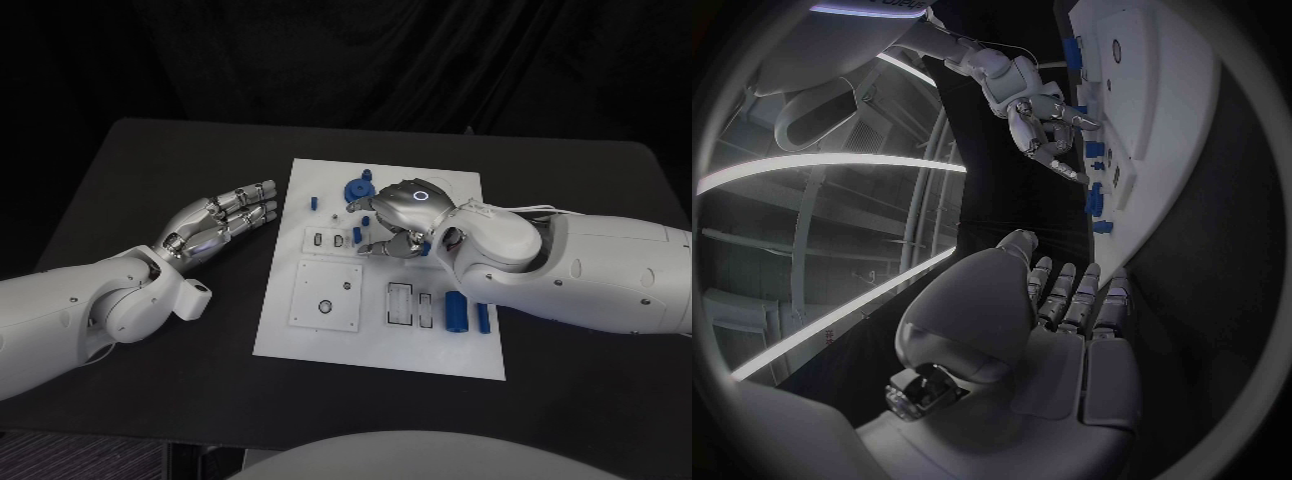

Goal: Assemble the parts on the task board

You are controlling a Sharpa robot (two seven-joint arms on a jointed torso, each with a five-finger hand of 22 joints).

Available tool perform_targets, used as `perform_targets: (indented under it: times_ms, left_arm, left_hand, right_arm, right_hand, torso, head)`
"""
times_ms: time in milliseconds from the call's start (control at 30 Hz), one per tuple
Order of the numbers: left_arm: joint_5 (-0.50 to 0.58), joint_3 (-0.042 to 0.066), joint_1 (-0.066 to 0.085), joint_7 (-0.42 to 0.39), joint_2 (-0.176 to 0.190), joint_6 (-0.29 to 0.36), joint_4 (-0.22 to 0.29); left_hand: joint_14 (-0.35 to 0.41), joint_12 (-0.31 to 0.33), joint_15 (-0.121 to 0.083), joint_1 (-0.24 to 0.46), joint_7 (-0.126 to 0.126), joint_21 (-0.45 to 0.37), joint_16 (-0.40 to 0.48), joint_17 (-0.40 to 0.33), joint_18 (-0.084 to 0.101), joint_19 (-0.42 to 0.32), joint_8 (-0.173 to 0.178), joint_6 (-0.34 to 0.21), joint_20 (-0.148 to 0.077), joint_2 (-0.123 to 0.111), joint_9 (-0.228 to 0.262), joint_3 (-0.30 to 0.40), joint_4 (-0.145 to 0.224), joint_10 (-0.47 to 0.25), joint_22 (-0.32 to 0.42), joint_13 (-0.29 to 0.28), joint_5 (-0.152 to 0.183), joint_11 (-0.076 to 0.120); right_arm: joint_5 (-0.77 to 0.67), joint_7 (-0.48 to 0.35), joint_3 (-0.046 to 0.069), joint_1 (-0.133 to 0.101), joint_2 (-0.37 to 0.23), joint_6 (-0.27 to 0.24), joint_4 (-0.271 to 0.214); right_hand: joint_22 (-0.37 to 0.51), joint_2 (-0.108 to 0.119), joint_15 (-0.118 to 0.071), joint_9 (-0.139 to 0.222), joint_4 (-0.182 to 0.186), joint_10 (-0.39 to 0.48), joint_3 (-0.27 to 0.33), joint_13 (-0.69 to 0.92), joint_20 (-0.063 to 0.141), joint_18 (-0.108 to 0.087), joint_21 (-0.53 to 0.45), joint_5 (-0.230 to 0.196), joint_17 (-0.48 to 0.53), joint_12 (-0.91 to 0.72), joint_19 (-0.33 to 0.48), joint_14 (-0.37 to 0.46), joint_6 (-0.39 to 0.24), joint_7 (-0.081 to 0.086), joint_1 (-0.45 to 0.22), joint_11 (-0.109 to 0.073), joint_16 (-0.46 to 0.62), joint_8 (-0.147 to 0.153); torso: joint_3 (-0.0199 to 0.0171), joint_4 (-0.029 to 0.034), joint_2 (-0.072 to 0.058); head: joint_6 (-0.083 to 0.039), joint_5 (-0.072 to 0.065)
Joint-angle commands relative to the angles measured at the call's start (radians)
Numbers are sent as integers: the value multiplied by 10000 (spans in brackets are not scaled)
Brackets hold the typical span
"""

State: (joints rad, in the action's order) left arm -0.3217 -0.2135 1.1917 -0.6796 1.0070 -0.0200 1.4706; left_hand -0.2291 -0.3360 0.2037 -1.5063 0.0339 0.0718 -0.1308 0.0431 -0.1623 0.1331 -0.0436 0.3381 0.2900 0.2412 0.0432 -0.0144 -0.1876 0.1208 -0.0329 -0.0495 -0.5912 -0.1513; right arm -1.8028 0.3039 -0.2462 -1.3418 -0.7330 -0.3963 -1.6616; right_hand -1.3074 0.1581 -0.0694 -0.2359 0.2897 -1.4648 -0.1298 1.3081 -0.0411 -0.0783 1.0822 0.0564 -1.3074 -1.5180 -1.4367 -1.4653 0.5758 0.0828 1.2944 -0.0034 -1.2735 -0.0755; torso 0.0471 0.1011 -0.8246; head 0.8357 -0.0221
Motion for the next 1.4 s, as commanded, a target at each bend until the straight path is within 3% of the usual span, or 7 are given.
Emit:
perform_targets:
  times_ms: [33, 500, 733, 900, 1167, 1267, 1400]
  left_arm:
    - [14, 8, -12, -1970, -29, 178, 85]
    - [15, 16, 52, -1643, -114, 606, 290]
    - [16, 17, 148, -1125, -204, 613, 227]
    - [20, 17, 331, -745, -463, 398, -170]
    - [11, 16, 479, -739, -807, -117, -723]
    - [-6, 16, 493, -804, -1039, -157, -1153]
    - [-15, 16, 499, -608, -1306, -147, -1641]
  left_hand:
    - [-58, -73, -20, 62, 41, 33, -63, 17, 15, 90, -42, 74, -10, -15, 10, 82, -6, 57, -10, -9, -84, 16]
    - [-334, -660, -35, 242, 417, 146, -321, 49, 0, 301, -238, 959, 0, -136, 101, 526, -55, 389, -47, -56, -175, -145]
    - [-997, -1841, 2, 392, 541, 199, -857, 140, 30, 422, -339, 1339, 8, -363, 114, 932, -171, 1122, -57, -186, 31, -536]
    - [-2734, -2688, 44, 482, 838, 475, -2191, 384, 102, 960, -852, 3216, -2, -630, 287, 1150, -614, 2724, -146, -299, 555, -925]
    - [-2909, -2579, 168, 1448, 920, 601, -2597, 295, 230, 1256, -955, 3764, -12, -670, 251, 552, -1079, 3137, -154, -167, 822, -1009]
    - [-3018, -2511, 73, 2216, 810, 719, -2690, 266, 135, 1515, -983, 3864, -9, -514, 254, -31, -1077, 3260, -180, -167, 1777, -906]
    - [-2967, -2394, 43, 2855, 806, 686, -2681, 237, 92, 1499, -987, 3870, -4, -191, 253, -678, -1070, 3313, -149, -170, 2942, -880]
  right_arm:
    - [-86, -636, 13, 11, -179, -1539, -172]
    - [112, -1676, 4, -361, -1503, -3500, -1090]
    - [393, -2062, -12, -417, -1775, -3384, -814]
    - [597, -2362, -17, -424, -1819, -3043, -350]
    - [679, -2366, -20, -413, -1885, -2742, 221]
    - [687, -2351, -20, -403, -1927, -2701, 391]
    - [692, -2278, -20, -396, -1940, -2603, 584]
  right_hand:
    - [-1084, -156, -50, -69, 25, -426, -82, 1852, 59, -121, 72, 46, -786, 47, -62, -565, 533, -20, -122, -91, -44, -85]
    - [-1334, -579, -63, 206, -41, -489, -343, 1894, 82, -8, 649, 806, -972, 21, -264, -653, 734, 30, 83, -82, -363, -36]
    - [-1389, -646, -42, 160, -23, -514, -360, 1916, 67, 14, 760, 701, -996, 2, -300, -668, 1161, 62, 99, -56, -406, -127]
    - [-1424, -731, -24, 200, 2, -541, -316, 1943, 45, 16, 770, 469, -985, -19, -303, -665, 1466, 76, -47, -38, -391, -215]
    - [-1465, -911, 7, 237, -50, -542, -372, 1943, 16, 15, 758, 456, -981, -19, -296, -658, 2005, 121, 97, -1, -385, -403]
    - [-1470, -939, 7, 242, -32, -532, -370, 1930, 14, 15, 755, 448, -977, -9, -296, -657, 2074, 119, 94, -2, -380, -424]
    - [-1473, -982, 8, 255, -13, -519, -360, 1912, 12, 11, 736, 372, -969, 5, -293, -655, 2136, 122, 67, -1, -369, -435]
  torso:
    - [-6, 3, -4]
    - [-6, 5, 83]
    - [-77, 25, 371]
    - [-179, -5, 710]
    - [-350, -231, 1282]
    - [-447, -366, 1450]
    - [-659, -507, 1694]
  head:
    - [-104, 95]
    - [-815, 325]
    - [-796, 287]
    - [-419, 466]
    - [-166, 768]
    - [-162, 891]
    - [-29, 1017]
